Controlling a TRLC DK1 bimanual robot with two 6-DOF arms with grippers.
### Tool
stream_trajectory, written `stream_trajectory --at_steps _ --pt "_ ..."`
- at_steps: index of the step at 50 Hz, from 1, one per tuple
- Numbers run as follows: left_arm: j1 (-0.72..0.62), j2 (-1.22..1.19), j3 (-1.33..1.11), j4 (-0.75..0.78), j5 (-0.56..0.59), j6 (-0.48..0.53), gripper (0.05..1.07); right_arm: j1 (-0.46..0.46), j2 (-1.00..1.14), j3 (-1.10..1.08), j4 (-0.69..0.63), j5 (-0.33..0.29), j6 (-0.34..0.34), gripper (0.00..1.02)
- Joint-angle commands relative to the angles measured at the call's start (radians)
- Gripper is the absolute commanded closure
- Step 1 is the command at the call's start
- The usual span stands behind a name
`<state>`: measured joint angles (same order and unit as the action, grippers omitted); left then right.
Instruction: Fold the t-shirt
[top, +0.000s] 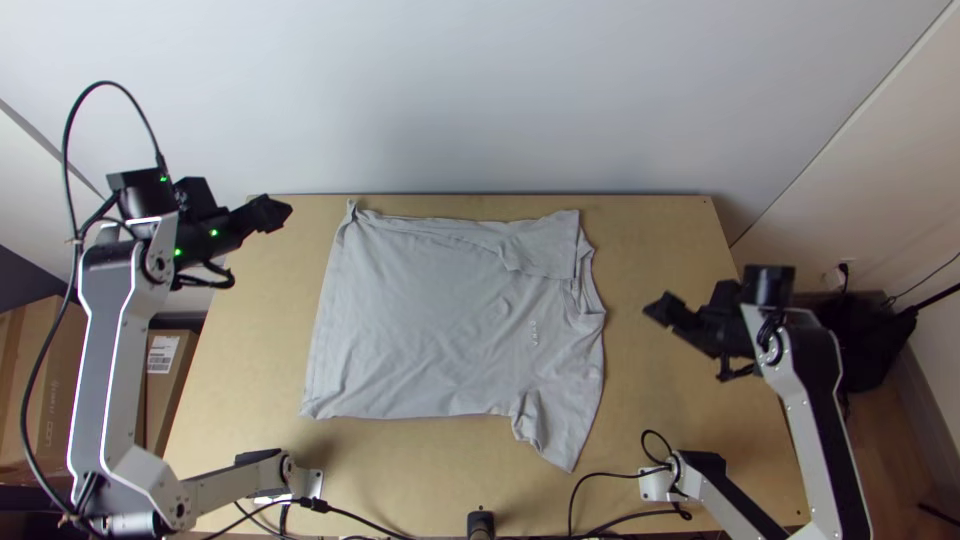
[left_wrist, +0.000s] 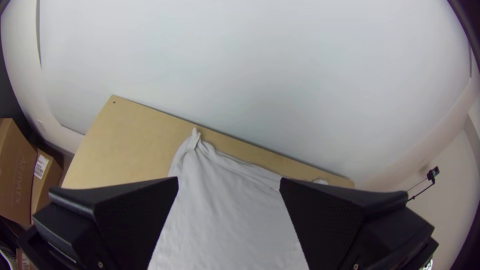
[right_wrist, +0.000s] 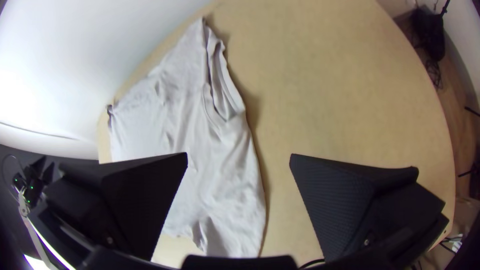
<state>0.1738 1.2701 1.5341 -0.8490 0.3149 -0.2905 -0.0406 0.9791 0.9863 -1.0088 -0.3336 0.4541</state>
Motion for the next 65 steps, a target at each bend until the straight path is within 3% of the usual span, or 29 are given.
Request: stream_trajectory --at_steps 1,5,15,25,44,58,65 --pt "0.024 -0.08 -0.048 -0.035 0.01 0.019 0.1 0.071 -0.046 -0.11 -0.027 -0.004 -0.029 0.18" --pt "0.026 -0.121 -0.081 -0.042 0.01 0.022 0.1 0.097 -0.066 -0.167 -0.028 -0.002 -0.029 0.34" --pt "0.024 -0.175 -0.121 -0.055 0.01 0.027 0.09 0.249 0.007 -0.241 -0.152 0.011 -0.022 0.34" --pt "0.029 -0.219 -0.155 -0.059 0.01 0.025 0.1 0.355 0.044 -0.321 -0.157 0.022 -0.011 0.34" --pt "0.035 -0.264 -0.198 -0.062 0.009 0.025 0.1 0.55 0.233 -0.359 -0.056 0.01 0.024 0.34" --pt "0.053 -0.264 -0.192 -0.062 0.006 0.045 0.09 0.605 0.354 -0.351 0.035 0.007 0.029 0.34" --pt "0.067 -0.265 -0.209 -0.071 0.006 0.062 0.1 0.654 0.366 -0.359 0.107 0.008 0.04 0.56"
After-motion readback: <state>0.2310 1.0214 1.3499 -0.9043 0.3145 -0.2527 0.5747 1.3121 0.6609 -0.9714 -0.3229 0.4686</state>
